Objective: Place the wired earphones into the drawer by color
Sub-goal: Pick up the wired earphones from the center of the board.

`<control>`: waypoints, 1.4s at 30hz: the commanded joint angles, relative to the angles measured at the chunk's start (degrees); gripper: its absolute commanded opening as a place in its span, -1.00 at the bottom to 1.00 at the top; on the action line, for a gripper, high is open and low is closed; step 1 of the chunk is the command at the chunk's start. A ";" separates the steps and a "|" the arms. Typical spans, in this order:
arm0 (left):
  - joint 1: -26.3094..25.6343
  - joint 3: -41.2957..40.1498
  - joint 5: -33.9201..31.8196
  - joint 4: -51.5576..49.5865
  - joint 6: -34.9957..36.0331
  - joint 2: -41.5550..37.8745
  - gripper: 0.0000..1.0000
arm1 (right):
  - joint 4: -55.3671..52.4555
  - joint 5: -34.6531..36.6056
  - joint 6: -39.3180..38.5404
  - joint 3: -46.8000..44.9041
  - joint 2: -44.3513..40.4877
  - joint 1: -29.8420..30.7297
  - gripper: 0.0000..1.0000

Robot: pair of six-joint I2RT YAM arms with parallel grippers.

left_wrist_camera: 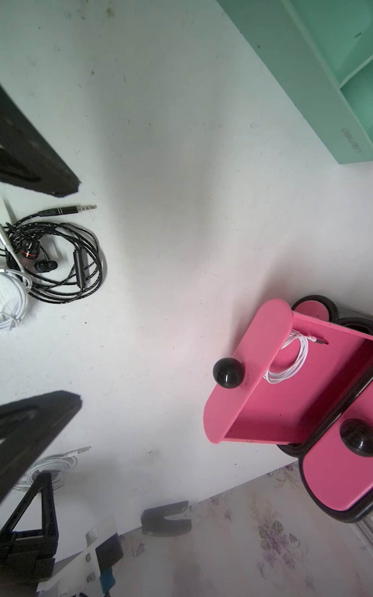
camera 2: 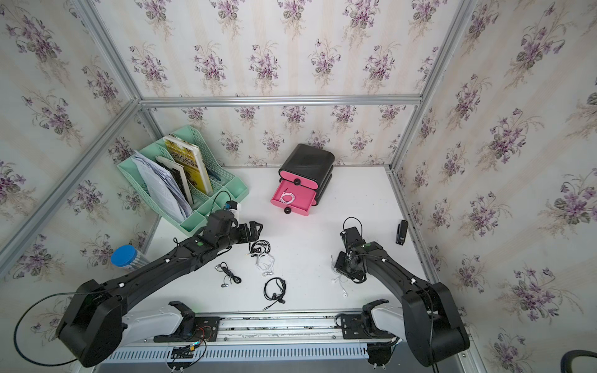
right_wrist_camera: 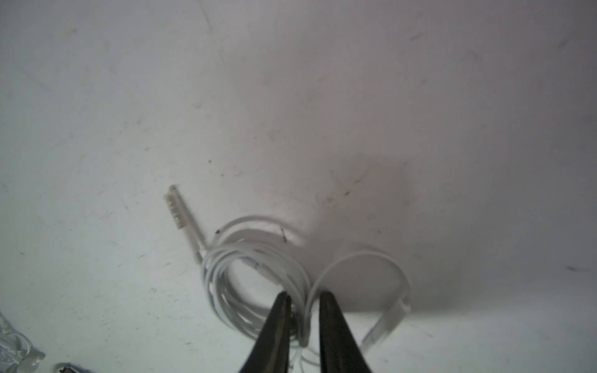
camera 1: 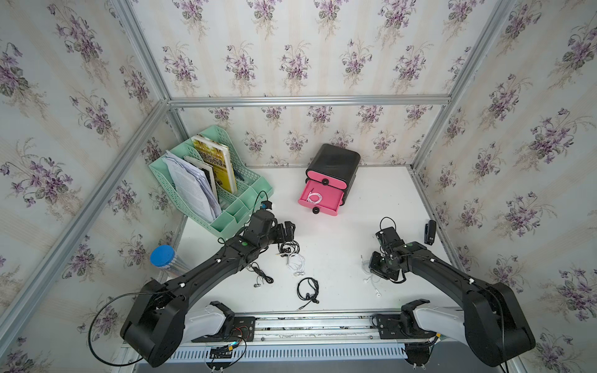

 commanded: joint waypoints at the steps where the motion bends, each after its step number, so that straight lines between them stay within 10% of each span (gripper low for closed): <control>1: 0.10 -0.04 -0.56 0.60 0.10 -0.09 0.98 | 1.59 0.09 -0.59 -0.31 0.31 0.00 -0.80; 16: 0.05 -0.04 -0.57 0.81 -0.16 -0.07 0.98 | 5.06 -1.27 -1.97 2.12 -6.61 0.14 -1.00; 42: 0.06 1.64 0.87 0.00 -0.71 0.43 0.98 | 23.71 -2.02 -28.24 21.07 -6.54 3.77 -1.00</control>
